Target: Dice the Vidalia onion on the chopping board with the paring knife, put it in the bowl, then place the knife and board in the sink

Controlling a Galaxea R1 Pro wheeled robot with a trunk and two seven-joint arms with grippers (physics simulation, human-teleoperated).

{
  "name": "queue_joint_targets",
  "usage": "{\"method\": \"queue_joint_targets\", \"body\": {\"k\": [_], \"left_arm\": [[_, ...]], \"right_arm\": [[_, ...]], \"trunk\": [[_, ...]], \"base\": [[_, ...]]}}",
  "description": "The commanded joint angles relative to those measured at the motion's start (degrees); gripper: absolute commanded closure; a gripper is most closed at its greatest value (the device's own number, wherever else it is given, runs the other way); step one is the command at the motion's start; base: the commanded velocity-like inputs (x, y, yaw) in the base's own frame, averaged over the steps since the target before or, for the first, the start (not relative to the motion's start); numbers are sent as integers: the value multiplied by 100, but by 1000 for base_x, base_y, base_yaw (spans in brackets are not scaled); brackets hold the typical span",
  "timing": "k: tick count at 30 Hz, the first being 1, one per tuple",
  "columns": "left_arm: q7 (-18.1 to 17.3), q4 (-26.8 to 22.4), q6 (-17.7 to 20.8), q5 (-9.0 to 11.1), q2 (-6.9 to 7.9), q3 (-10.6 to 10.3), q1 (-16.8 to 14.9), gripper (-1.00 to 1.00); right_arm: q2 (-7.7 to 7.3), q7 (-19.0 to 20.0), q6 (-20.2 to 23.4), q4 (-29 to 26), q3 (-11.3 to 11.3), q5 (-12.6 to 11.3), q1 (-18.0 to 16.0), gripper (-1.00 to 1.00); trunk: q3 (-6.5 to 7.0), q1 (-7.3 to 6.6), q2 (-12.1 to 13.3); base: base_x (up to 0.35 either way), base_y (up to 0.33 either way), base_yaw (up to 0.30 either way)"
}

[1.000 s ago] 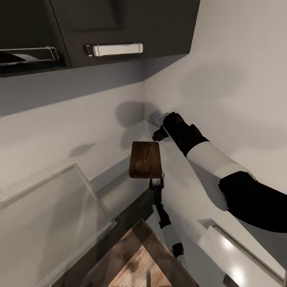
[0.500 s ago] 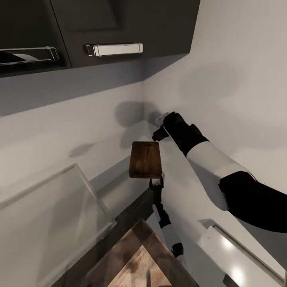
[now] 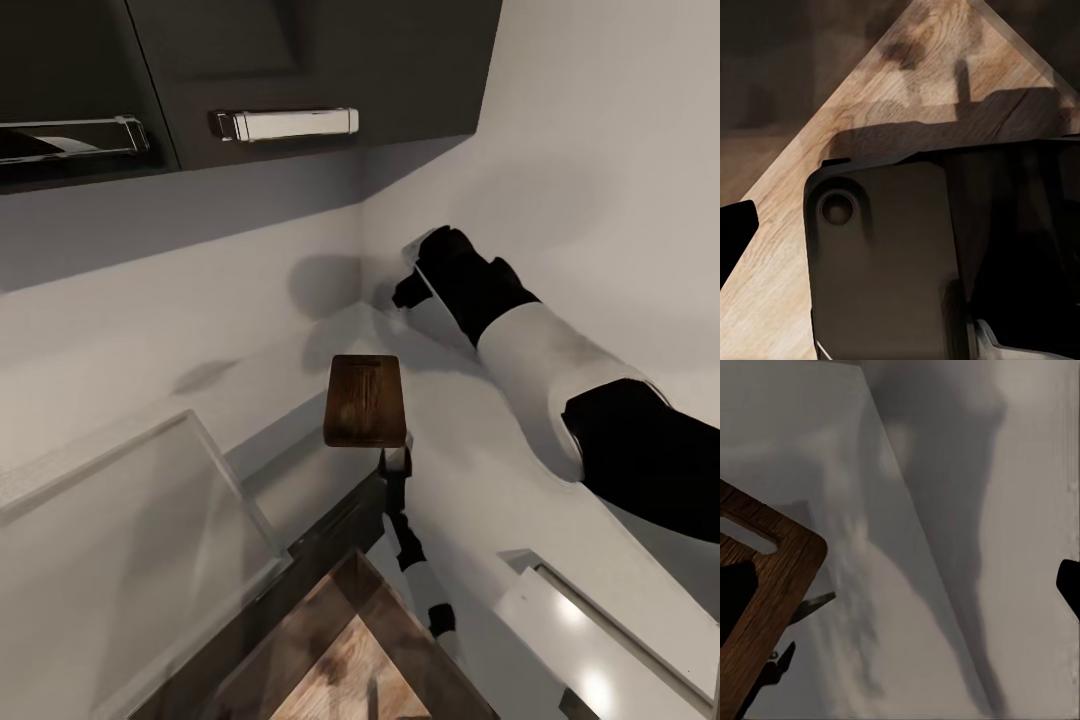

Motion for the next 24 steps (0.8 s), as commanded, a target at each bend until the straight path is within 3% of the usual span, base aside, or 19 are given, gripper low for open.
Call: {"method": "queue_joint_targets", "body": {"k": [1,24], "left_arm": [[-8,-10,-8,8,1,-5,2,-100],[-8,-11,-14,8,2,-5,2,-100]], "right_arm": [[0,36,22,-8,12,52,-49,-100],[0,264,57,-156,29,28,-128,-100]], "trunk": [[-9,4,-9],[-29,4,-9]], "base": [[0,0,0],[0,0,15]]}}
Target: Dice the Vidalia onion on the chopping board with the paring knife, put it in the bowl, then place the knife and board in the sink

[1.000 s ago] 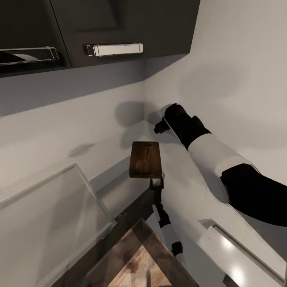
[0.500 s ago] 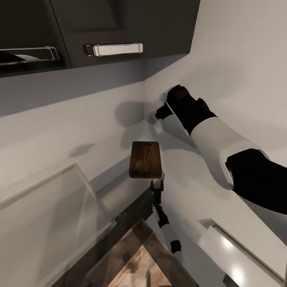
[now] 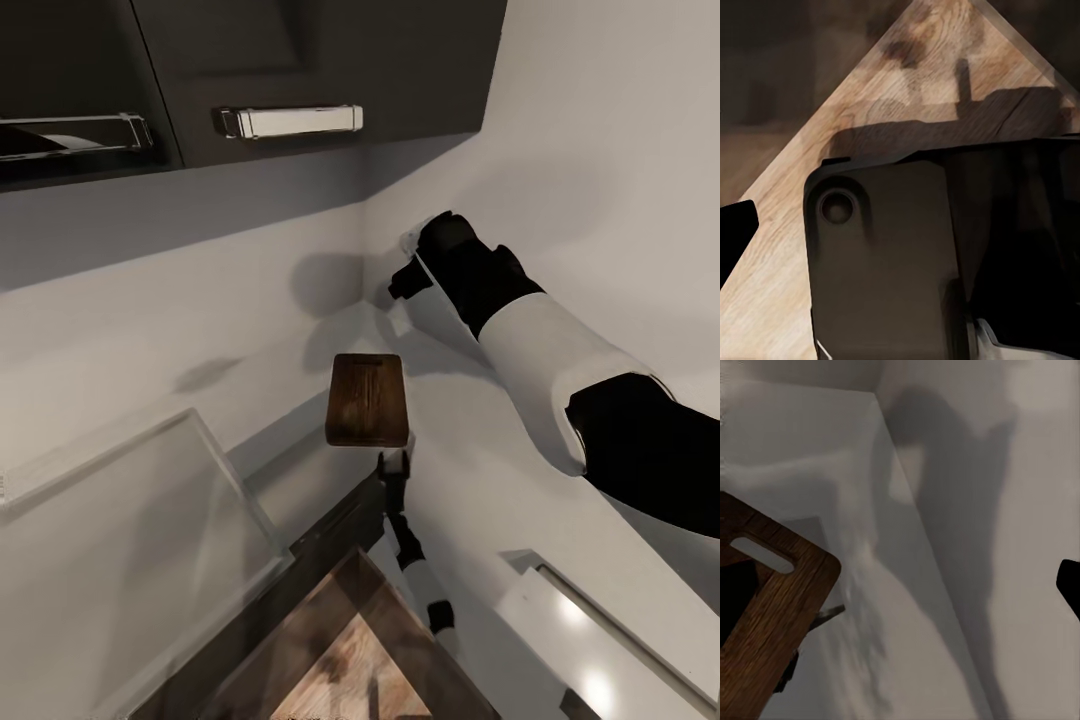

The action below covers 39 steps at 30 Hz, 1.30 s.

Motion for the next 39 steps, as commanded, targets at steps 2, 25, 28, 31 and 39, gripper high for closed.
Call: {"method": "queue_joint_targets", "body": {"k": [2,25,28,31,39], "left_arm": [[-8,-9,-7,8,1,-5,2,-100],[-8,-9,-7,8,1,-5,2,-100],[-8,-9,-7,8,1,-5,2,-100],[-8,-9,-7,8,1,-5,2,-100],[-8,-9,-7,8,1,-5,2,-100]], "right_arm": [[0,46,20,-2,14,59,-7,-100],[0,47,20,24,20,64,-5,-100],[0,46,20,30,20,63,-7,-100],[0,47,20,31,20,61,-8,-100],[0,47,20,47,20,60,-3,-100]], "trunk": [[-23,3,-10],[-210,3,-10],[-235,3,-10],[-260,3,-10],[-325,3,-10]], "base": [[0,0,114],[0,0,129],[0,0,130],[0,0,130],[0,0,130]]}}
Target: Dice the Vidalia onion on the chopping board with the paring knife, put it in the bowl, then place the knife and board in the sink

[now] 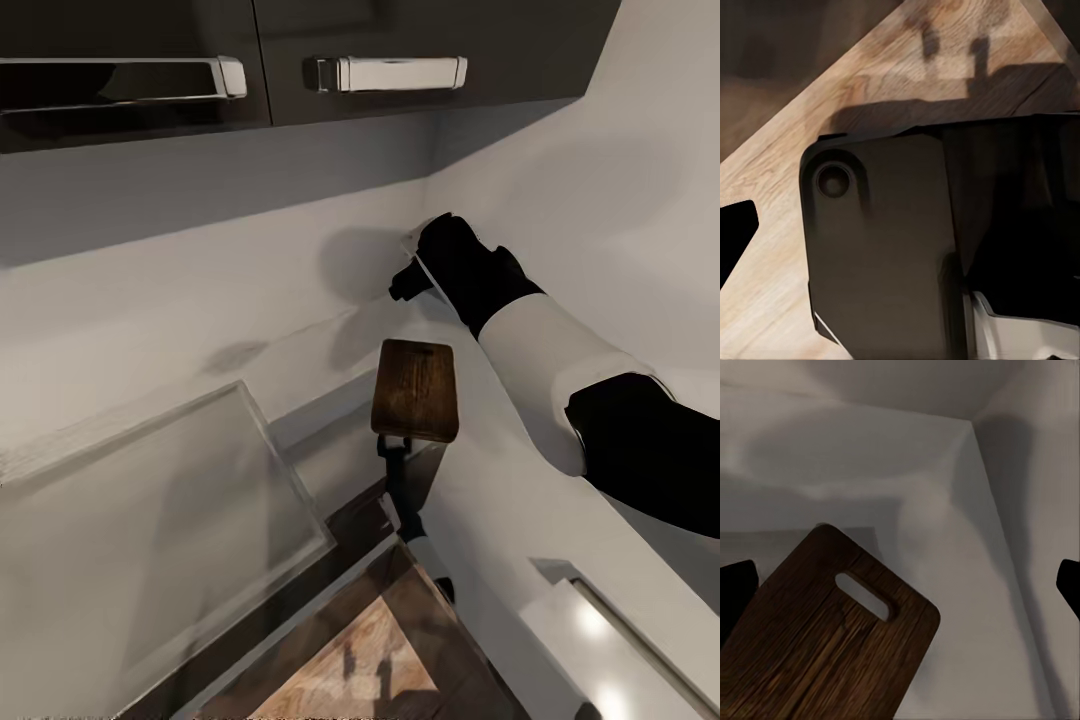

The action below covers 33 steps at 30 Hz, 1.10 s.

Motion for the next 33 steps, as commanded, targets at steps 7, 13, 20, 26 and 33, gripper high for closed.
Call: {"method": "queue_joint_targets", "body": {"k": [7,13,20,26,33], "left_arm": [[-8,-9,-6,8,1,-5,3,-100],[-8,-9,-6,8,1,-5,3,-100],[-8,-9,-6,8,1,-5,3,-100],[-8,-9,-6,8,1,-5,3,-100],[-8,-9,-6,8,1,-5,3,-100]], "right_arm": [[0,47,17,11,11,59,-8,-100],[0,47,15,23,11,59,-4,-100],[0,47,15,27,11,54,-4,-100],[0,47,12,32,12,51,-5,-100],[0,47,11,41,13,50,-6,-100]], "trunk": [[-66,3,-10],[-115,3,-10],[-172,3,-10],[-196,3,-10],[-199,3,-10]], "base": [[0,0,130],[0,0,130],[0,0,130],[0,0,69],[0,0,8]]}}
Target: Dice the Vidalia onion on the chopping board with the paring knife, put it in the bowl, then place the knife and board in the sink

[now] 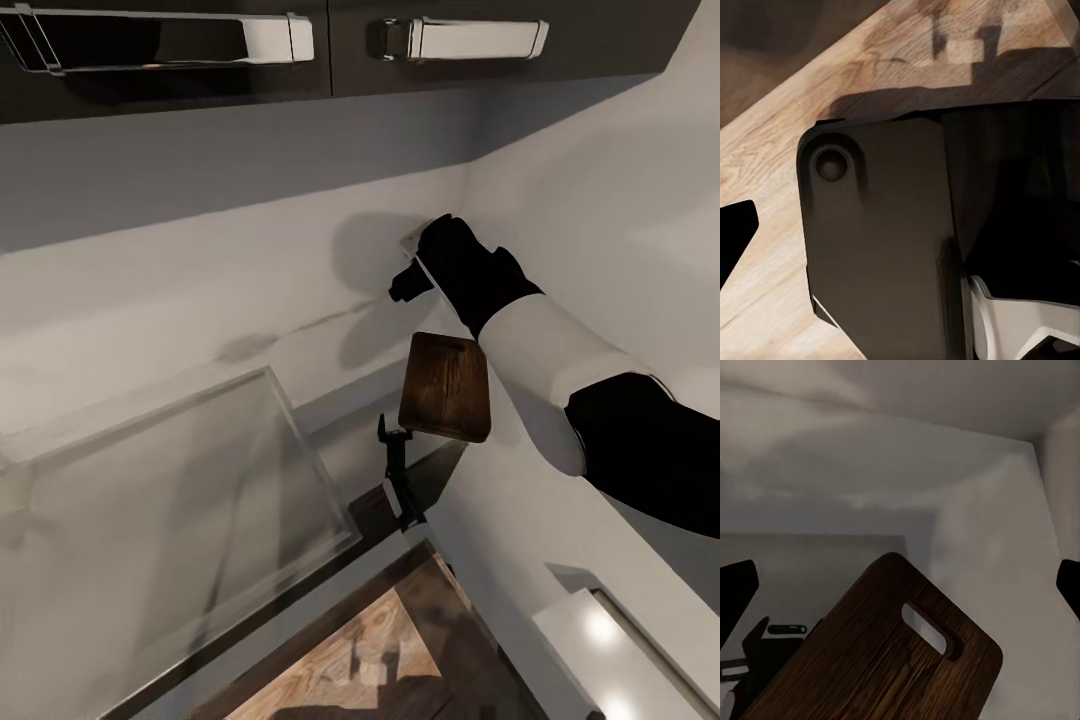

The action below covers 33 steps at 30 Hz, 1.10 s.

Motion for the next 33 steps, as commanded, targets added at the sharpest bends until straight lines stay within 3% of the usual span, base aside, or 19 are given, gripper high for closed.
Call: {"method": "queue_joint_targets", "body": {"k": [1,33], "left_arm": [[-8,-9,-6,8,1,-5,3,-100],[-8,-9,-15,8,1,-5,3,-100]], "right_arm": [[0,46,19,-3,13,60,-4,-100],[0,38,19,7,19,60,-5,-100]], "trunk": [[-8,3,-9],[-8,3,-9]], "base": [[0,0,1],[9,24,0]]}}
